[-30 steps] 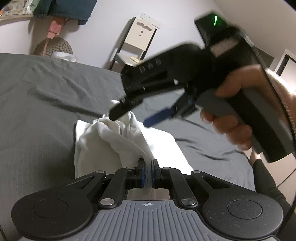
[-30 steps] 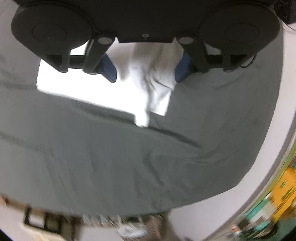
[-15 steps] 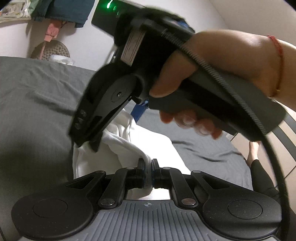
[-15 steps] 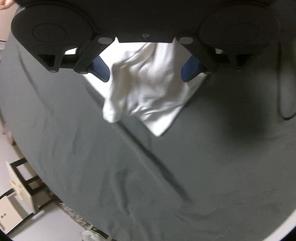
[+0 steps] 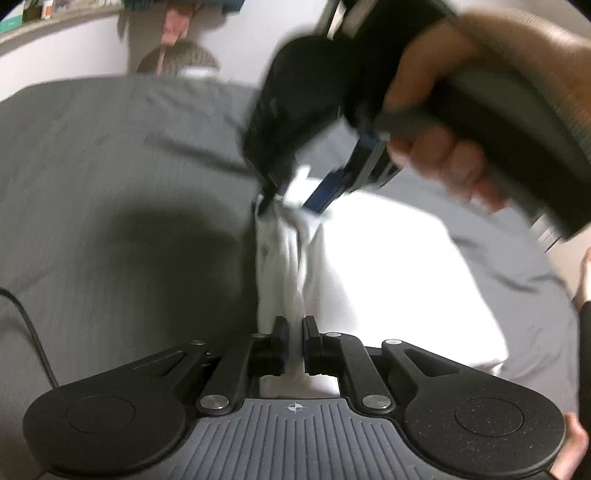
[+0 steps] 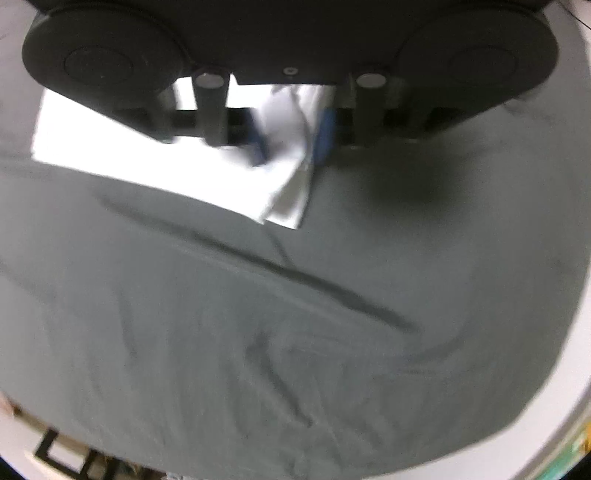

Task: Fold clothes

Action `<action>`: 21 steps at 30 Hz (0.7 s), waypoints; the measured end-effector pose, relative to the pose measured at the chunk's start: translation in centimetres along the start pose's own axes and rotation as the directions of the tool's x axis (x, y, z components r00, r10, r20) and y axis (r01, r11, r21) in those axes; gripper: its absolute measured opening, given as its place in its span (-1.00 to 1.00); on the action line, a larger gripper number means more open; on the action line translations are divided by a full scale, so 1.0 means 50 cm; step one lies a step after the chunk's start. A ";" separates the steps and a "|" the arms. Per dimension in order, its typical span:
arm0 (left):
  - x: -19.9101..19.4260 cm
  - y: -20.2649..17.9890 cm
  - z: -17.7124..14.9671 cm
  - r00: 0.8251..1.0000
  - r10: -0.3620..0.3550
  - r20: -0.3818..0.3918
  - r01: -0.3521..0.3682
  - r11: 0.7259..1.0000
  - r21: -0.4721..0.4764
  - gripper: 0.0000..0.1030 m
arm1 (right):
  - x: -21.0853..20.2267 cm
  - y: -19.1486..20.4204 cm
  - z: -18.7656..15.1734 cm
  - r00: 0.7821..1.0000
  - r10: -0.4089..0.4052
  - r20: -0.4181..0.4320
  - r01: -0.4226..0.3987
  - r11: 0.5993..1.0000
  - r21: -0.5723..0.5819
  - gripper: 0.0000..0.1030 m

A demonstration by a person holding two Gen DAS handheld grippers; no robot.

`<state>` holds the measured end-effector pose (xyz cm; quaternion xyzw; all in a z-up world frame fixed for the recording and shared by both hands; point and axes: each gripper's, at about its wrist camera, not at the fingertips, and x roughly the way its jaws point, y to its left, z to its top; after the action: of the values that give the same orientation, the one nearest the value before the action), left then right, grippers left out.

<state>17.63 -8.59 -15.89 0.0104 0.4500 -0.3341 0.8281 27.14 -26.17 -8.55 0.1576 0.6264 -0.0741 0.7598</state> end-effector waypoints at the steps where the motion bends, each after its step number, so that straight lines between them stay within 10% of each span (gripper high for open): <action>1: 0.002 0.004 0.000 1.000 0.007 -0.010 -0.007 1.000 -0.011 -0.86 | -0.003 0.001 -0.002 0.999 0.042 0.014 -0.042 0.999 0.005 0.11; 9: -0.058 0.047 -0.008 0.990 0.032 0.141 -0.010 0.987 -0.157 -0.85 | -0.092 -0.051 -0.047 0.974 0.180 0.140 -0.161 0.978 -0.133 -0.14; 13: -0.062 0.015 -0.008 0.985 -0.072 0.155 0.084 0.994 -0.068 -0.85 | -0.073 -0.055 -0.065 0.981 0.153 0.116 -0.137 0.981 -0.135 -0.46; 21: -0.026 -0.004 0.005 0.999 -0.046 0.029 0.047 0.998 -0.042 -0.85 | -0.055 -0.087 -0.047 0.969 0.193 0.155 -0.175 0.977 -0.126 -0.95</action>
<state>17.22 -8.15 -14.69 -0.0225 0.4455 -0.3436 0.8264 23.04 -29.70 -6.89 0.1659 0.5466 0.0188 0.8206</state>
